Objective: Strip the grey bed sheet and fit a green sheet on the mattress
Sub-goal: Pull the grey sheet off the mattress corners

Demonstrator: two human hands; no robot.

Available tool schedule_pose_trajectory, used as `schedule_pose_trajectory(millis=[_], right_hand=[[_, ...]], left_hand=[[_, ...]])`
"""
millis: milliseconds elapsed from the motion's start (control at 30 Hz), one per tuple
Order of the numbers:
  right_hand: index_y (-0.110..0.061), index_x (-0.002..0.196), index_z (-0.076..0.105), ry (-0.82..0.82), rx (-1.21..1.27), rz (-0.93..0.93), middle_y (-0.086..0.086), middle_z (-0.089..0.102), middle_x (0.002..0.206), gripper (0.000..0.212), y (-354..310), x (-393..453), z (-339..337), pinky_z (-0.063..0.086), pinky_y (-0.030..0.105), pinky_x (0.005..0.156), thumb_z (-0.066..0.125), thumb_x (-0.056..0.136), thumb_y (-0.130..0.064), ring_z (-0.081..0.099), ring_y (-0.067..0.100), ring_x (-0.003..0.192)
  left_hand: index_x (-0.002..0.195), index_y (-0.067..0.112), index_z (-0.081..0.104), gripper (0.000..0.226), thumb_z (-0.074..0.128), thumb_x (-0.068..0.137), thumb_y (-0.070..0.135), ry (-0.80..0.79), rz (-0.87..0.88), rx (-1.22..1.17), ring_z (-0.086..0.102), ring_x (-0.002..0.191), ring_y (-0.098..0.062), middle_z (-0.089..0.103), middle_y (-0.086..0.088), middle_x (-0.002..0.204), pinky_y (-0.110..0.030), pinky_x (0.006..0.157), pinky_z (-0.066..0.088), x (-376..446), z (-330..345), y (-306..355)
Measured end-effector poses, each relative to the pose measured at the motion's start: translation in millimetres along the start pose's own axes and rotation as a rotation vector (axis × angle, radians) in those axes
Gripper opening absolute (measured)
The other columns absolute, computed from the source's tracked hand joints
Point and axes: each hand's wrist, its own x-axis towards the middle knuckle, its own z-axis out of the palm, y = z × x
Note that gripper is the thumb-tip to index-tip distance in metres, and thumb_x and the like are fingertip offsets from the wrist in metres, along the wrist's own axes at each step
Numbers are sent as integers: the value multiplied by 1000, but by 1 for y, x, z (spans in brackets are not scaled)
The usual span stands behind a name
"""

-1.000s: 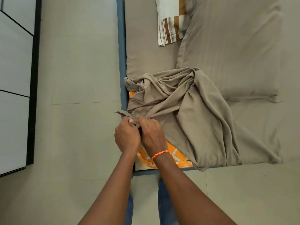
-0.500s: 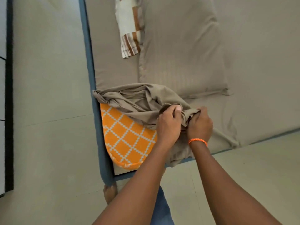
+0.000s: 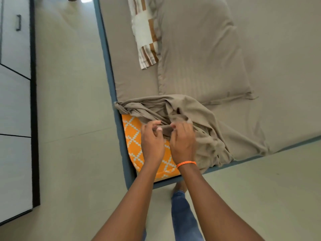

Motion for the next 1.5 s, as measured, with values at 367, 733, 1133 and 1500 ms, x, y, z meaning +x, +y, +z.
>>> schedule_pose_trajectory(millis=[367,733,1133,1500], right_hand=[[-22,90,65,-191,297,-32,-10,63,87,19,-197,-33,-2,44,29,66,52,94,-9,57,10,78],[-24,86,68,-199,284,6,-11,66,84,21,-303,-52,-64,51,37,69,50,90,-14,61,9,79],[-24,82,68,-30,269,84,-11,68,79,19,-267,-58,-207,52,36,66,55,89,-11,62,6,74],[-26,79,69,107,242,187,-10,68,72,24,-84,-69,-386,53,40,62,52,88,-11,63,10,67]], left_hand=[[117,33,65,27,58,101,12,104,21,-2,65,89,-15,56,8,113,-40,84,57,0,-216,2],[104,33,71,20,57,103,19,45,24,-27,71,90,-13,70,16,100,-43,84,60,-23,-342,54],[91,40,72,25,58,95,20,-164,142,-80,72,85,-11,75,13,90,-47,83,62,-87,-286,158],[91,34,72,25,59,96,13,-339,300,-62,71,82,-14,74,12,85,-45,84,59,-212,-95,272]])
